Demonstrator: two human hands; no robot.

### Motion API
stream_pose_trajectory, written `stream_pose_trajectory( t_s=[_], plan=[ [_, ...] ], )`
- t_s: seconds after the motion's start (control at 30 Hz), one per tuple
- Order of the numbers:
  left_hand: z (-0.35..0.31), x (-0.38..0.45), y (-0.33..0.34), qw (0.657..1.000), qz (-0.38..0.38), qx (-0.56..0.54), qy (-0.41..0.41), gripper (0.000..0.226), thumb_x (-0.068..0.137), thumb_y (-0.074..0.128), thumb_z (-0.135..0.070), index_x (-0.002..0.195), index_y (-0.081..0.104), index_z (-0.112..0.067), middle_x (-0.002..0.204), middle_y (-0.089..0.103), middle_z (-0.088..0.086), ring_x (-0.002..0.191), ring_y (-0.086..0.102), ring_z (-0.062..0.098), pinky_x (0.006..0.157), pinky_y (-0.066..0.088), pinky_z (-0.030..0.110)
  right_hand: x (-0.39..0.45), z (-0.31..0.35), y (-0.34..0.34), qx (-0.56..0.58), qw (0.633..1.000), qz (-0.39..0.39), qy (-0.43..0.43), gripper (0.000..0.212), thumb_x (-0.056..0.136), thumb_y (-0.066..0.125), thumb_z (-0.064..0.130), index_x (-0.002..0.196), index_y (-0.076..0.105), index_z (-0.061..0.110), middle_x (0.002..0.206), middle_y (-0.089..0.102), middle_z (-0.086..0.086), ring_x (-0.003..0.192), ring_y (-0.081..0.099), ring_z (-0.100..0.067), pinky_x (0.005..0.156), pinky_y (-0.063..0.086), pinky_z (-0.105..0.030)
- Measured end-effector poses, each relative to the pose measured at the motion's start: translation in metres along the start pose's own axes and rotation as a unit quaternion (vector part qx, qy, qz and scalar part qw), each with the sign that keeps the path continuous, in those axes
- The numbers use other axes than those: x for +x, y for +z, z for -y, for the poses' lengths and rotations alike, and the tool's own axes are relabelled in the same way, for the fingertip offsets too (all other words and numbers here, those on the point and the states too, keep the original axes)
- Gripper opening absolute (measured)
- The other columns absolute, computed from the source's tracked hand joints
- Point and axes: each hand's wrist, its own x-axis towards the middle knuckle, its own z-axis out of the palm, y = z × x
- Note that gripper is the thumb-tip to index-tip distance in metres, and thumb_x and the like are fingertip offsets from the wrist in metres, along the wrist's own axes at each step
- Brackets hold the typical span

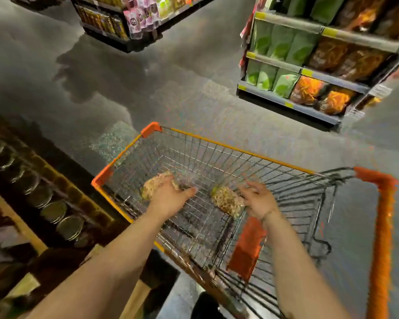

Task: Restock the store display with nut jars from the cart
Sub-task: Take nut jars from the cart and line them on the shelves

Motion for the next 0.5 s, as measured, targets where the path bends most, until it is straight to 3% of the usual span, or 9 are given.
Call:
stream_pose_trajectory(
  t_s=[0.07,0.13,0.2,0.27,0.3,0.37,0.43,0.5],
  plan=[
    [0.001,0.024,0.025,1.0,0.023,-0.015,-0.012,0.094,0.087,0.075,-0.052,0.157,0.026,-0.013,0.145,0.054,0.015,0.124,0.057,0.032,0.101,0.044,0.032,0.021,-0.017,-0.005,0.024,0.999,-0.013,0.04,0.048,0.094,0.07,0.039,0.137,0.057,0.022,0.141,0.058,-0.004,0.116,0.062,-0.026,0.099,0.052,-0.044],
    [0.006,0.048,0.05,0.998,0.041,-0.034,-0.028,0.096,0.088,0.074,-0.051,0.158,0.02,-0.015,0.136,0.06,0.012,0.113,0.063,0.028,0.096,0.049,0.029,0.043,-0.038,-0.006,0.057,0.996,-0.02,0.073,0.036,0.096,0.069,0.032,0.129,0.057,0.025,0.132,0.063,-0.003,0.087,0.061,-0.015,0.073,0.052,-0.033],
    [0.013,0.071,0.074,0.996,0.055,-0.048,-0.055,0.1,0.087,0.073,-0.055,0.161,0.015,-0.019,0.154,0.045,0.017,0.135,0.05,0.037,0.112,0.043,0.046,0.071,-0.061,-0.005,0.041,0.994,-0.032,0.097,0.042,0.09,0.068,0.042,0.128,0.057,0.03,0.124,0.063,0.0,0.074,0.051,-0.01,0.06,0.039,-0.025],
    [0.023,0.097,0.1,0.992,0.078,-0.047,-0.088,0.102,0.087,0.07,-0.06,0.162,0.01,-0.025,0.161,0.033,0.021,0.143,0.039,0.043,0.116,0.035,0.056,0.099,-0.08,0.001,0.014,0.993,-0.044,0.105,0.066,0.076,0.066,0.063,0.132,0.059,0.029,0.11,0.061,-0.002,0.073,0.048,-0.009,0.06,0.038,-0.026],
    [0.029,0.108,0.113,0.99,0.084,-0.048,-0.106,0.103,0.086,0.07,-0.062,0.162,0.008,-0.028,0.162,0.031,0.021,0.144,0.038,0.044,0.115,0.034,0.058,0.108,-0.085,0.004,0.005,0.993,-0.044,0.109,0.067,0.079,0.066,0.062,0.134,0.059,0.025,0.1,0.063,-0.003,0.071,0.05,-0.009,0.064,0.043,-0.03],
    [0.04,0.126,0.139,0.985,0.084,-0.069,-0.136,0.107,0.083,0.07,-0.066,0.161,0.004,-0.035,0.165,0.027,0.017,0.144,0.037,0.044,0.117,0.032,0.059,0.128,-0.093,0.013,-0.001,0.989,-0.043,0.144,0.046,0.093,0.068,0.043,0.133,0.056,0.022,0.085,0.065,0.001,0.071,0.058,-0.011,0.081,0.052,-0.041],
    [0.053,0.144,0.166,0.978,0.077,-0.11,-0.159,0.109,0.084,0.07,-0.064,0.162,0.0,-0.034,0.167,0.023,0.013,0.147,0.034,0.041,0.118,0.03,0.055,0.154,-0.107,0.026,0.003,0.986,-0.035,0.163,0.051,0.097,0.066,0.037,0.141,0.053,0.015,0.102,0.068,-0.004,0.084,0.065,-0.018,0.089,0.052,-0.041],
    [0.06,0.158,0.189,0.971,0.068,-0.141,-0.183,0.113,0.083,0.074,-0.061,0.163,0.0,-0.031,0.167,0.023,0.012,0.15,0.03,0.037,0.12,0.028,0.048,0.174,-0.113,0.036,-0.026,0.987,-0.034,0.156,0.059,0.098,0.06,0.045,0.146,0.049,0.013,0.128,0.064,-0.013,0.097,0.065,-0.023,0.092,0.05,-0.039]
  ],
)
